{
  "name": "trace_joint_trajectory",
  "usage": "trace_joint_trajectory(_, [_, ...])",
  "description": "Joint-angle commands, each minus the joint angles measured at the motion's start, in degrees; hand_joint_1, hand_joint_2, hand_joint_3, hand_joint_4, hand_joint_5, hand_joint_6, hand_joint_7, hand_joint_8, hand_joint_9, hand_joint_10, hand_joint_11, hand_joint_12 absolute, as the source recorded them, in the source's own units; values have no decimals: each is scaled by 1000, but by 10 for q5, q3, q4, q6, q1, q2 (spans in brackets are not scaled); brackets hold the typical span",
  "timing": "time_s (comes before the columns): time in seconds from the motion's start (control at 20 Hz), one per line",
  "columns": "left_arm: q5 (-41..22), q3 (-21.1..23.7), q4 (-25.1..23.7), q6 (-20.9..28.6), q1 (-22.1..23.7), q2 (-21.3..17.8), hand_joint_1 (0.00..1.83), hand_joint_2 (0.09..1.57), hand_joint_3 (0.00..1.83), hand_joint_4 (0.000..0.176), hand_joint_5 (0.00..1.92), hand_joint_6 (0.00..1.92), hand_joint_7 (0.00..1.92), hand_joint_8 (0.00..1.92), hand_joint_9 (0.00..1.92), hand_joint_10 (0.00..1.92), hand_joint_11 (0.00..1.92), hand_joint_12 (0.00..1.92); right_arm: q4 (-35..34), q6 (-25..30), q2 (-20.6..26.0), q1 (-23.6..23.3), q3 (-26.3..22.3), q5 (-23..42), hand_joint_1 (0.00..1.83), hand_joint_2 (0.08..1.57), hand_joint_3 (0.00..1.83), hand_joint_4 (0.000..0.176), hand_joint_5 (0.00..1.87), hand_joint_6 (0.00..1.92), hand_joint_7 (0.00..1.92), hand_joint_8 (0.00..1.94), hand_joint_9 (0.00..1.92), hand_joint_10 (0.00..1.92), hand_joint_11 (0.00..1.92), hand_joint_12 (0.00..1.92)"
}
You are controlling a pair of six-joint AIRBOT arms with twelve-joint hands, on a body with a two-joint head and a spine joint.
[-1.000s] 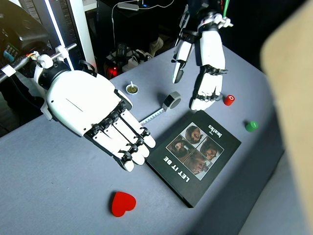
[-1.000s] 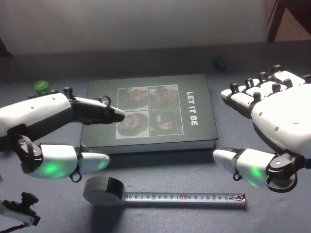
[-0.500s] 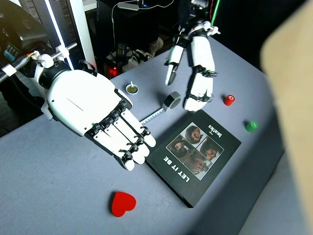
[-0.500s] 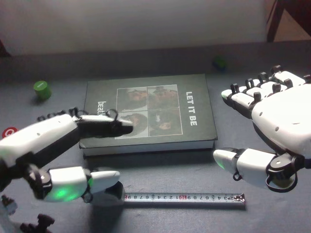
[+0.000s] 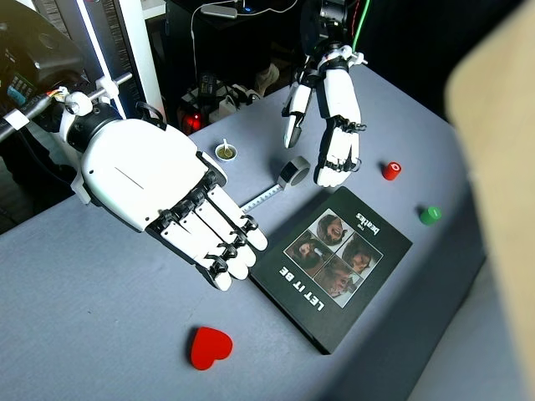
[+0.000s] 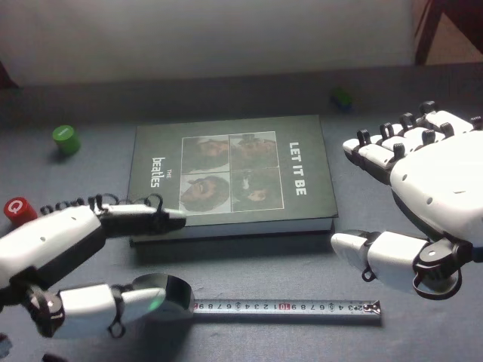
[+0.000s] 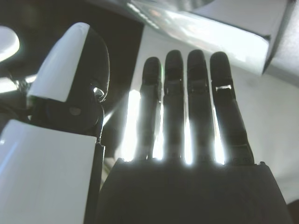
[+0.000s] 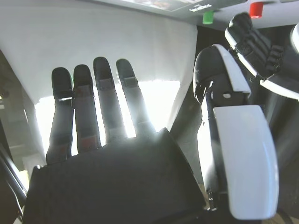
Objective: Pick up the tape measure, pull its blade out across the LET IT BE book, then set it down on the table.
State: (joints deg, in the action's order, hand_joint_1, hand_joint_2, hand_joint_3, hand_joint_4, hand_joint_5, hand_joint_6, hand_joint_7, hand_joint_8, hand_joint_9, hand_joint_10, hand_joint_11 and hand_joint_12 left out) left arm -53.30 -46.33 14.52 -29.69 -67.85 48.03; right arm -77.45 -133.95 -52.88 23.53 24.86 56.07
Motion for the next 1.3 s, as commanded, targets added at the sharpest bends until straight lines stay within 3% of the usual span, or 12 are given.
trace_joint_trajectory(0.0, [-72,-4,-8,3,0,6,870,1162,0,0,452,3,483,4,460,7,187,696,49,1,2,-4,-2,25,196,1195,1,0,214,6,239,2,200,2,0,742])
trace_joint_trajectory(0.65, [-70,-23,-10,-36,-17,36,878,1156,0,0,481,8,493,5,456,0,186,702,53,2,2,-4,-2,21,193,1208,2,0,199,0,214,0,173,1,0,614])
trace_joint_trajectory(0.9, [-59,-28,-15,-45,-18,47,874,1154,0,0,450,0,484,0,451,0,167,695,54,2,2,-4,-2,21,195,1208,0,0,214,3,223,1,176,1,0,710])
trace_joint_trajectory(1.25, [-48,-36,-15,-68,-17,61,874,1153,0,0,448,2,479,0,460,3,172,699,58,2,2,-4,-2,20,197,1207,0,0,217,2,230,2,188,3,0,694])
